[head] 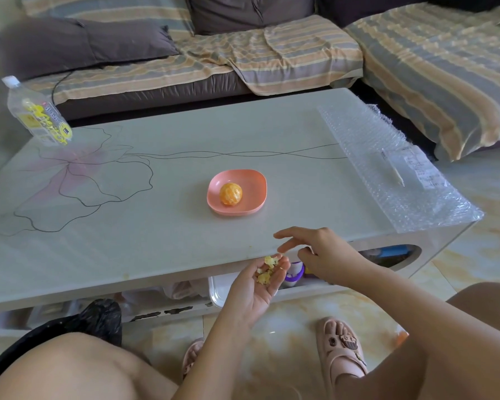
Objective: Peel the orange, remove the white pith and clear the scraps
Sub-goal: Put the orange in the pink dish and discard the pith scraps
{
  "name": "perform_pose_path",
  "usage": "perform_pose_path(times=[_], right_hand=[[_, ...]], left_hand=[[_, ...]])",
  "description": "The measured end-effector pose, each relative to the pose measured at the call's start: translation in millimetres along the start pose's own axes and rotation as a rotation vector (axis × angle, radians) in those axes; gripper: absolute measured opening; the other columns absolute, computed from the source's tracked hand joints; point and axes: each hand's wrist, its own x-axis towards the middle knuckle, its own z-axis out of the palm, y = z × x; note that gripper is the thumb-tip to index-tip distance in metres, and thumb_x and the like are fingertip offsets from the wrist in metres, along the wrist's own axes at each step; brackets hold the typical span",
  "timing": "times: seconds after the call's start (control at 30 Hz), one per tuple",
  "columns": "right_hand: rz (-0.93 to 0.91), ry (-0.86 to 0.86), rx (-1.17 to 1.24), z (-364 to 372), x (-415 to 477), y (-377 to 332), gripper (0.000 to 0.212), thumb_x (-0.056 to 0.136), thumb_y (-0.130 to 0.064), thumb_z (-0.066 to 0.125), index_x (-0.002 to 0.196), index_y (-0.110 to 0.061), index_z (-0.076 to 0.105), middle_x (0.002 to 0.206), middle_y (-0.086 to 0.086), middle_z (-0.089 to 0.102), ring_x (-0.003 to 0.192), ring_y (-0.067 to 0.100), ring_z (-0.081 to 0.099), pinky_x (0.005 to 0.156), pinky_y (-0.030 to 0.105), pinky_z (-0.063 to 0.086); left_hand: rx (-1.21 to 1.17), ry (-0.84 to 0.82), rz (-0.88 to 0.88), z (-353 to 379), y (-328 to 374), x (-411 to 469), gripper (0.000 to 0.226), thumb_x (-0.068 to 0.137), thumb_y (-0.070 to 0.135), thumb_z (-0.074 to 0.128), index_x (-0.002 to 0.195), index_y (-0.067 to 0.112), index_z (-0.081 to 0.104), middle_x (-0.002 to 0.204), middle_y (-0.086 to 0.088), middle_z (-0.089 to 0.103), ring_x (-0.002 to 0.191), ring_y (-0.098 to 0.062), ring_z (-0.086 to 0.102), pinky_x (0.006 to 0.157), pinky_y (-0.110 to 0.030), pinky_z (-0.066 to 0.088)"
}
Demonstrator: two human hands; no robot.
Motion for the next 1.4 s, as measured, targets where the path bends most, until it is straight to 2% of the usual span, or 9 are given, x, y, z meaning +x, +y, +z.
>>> perform_pose_path(times=[0.17, 0.37, 0.5, 0.63, 0.73, 0.83, 0.9, 1.03, 1.4], right_hand=[[-0.044, 0.028, 0.053, -8, -5, -17, 0.062, 0.078, 0.014, 0.036, 0.123, -0.024, 0.057, 0.108, -0.009, 0.068, 0.064, -0.020, 0.053, 0.056, 0.004, 0.037], [-0.203, 0.064, -0.014, -12, -6, -35, 0.062, 0.078, 0.012, 0.040, 0.125, -0.025, 0.056, 0.114, -0.014, 0.066, 0.042, -0.001, 0.047, 0.049, 0.009, 0.035], [-0.340, 0.120, -0.084, -16, -3, -45, 0.059, 0.076, 0.008, 0.040, 0.125, -0.018, 0.058, 0.114, -0.012, 0.067, 0.065, -0.020, 0.052, 0.059, 0.000, 0.035], [-0.405, 0.180, -0.161, -21, 6, -53, 0.060, 0.072, -0.004, 0.034, 0.124, -0.023, 0.059, 0.115, -0.015, 0.066, 0.098, 0.003, 0.062, 0.079, 0.008, 0.045], [-0.425, 0.203, -0.173, -29, 11, -62, 0.058, 0.073, -0.002, 0.037, 0.122, -0.021, 0.061, 0.111, -0.011, 0.068, 0.081, -0.004, 0.061, 0.067, 0.000, 0.038], [-0.391, 0.262, -0.120, -36, 17, -70, 0.053, 0.077, 0.000, 0.045, 0.118, -0.028, 0.063, 0.106, -0.016, 0.069, 0.052, 0.007, 0.056, 0.055, 0.012, 0.042], [-0.359, 0.309, -0.044, -40, 24, -79, 0.050, 0.079, 0.002, 0.050, 0.114, -0.030, 0.065, 0.104, -0.021, 0.067, 0.070, 0.017, 0.065, 0.064, 0.013, 0.046], [-0.355, 0.306, 0.104, -35, 49, -115, 0.045, 0.076, 0.007, 0.057, 0.107, -0.023, 0.068, 0.100, -0.009, 0.061, 0.092, 0.001, 0.058, 0.089, 0.012, 0.044], [-0.465, -0.147, 0.100, 106, 105, -286, 0.026, 0.079, 0.005, 0.055, 0.094, -0.013, 0.067, 0.082, 0.000, 0.070, 0.082, 0.015, 0.062, 0.072, 0.026, 0.049]], left_hand=[[-0.085, -0.039, -0.011, 9, 6, -14, 0.021, 0.088, 0.004, 0.051, 0.102, -0.010, 0.058, 0.092, -0.028, 0.069, 0.077, -0.034, 0.072, 0.062, -0.033, 0.060], [-0.176, -0.091, -0.001, 22, 27, -35, 0.023, 0.074, 0.002, 0.056, 0.093, -0.010, 0.061, 0.085, -0.026, 0.069, 0.071, -0.035, 0.072, 0.056, -0.035, 0.059], [-0.208, -0.123, 0.002, 21, 43, -43, 0.035, 0.076, 0.004, 0.055, 0.106, -0.013, 0.059, 0.093, -0.026, 0.069, 0.074, -0.035, 0.072, 0.056, -0.036, 0.060], [-0.159, -0.154, 0.038, 28, 60, -54, 0.034, 0.074, 0.003, 0.055, 0.103, -0.014, 0.061, 0.096, -0.026, 0.068, 0.077, -0.033, 0.073, 0.066, -0.035, 0.059], [-0.137, -0.185, 0.074, 33, 74, -59, 0.034, 0.074, 0.003, 0.054, 0.103, -0.013, 0.061, 0.095, -0.026, 0.069, 0.076, -0.032, 0.073, 0.069, -0.034, 0.057], [-0.119, -0.207, 0.115, 38, 90, -66, 0.036, 0.076, 0.003, 0.052, 0.107, -0.012, 0.058, 0.095, -0.026, 0.069, 0.075, -0.032, 0.073, 0.068, -0.033, 0.058], [-0.069, -0.213, 0.152, 40, 105, -76, 0.029, 0.076, 0.003, 0.052, 0.094, -0.015, 0.064, 0.092, -0.025, 0.070, 0.074, -0.031, 0.073, 0.066, -0.031, 0.059], [0.079, -0.142, 0.283, 33, 144, -107, 0.038, 0.092, 0.007, 0.044, 0.074, -0.011, 0.072, 0.086, -0.024, 0.071, 0.072, -0.027, 0.073, 0.059, -0.027, 0.060], [0.238, 0.311, 0.579, -129, 216, -225, 0.026, 0.096, 0.008, 0.045, 0.102, -0.013, 0.060, 0.092, -0.025, 0.071, 0.077, -0.027, 0.073, 0.062, -0.027, 0.060]])
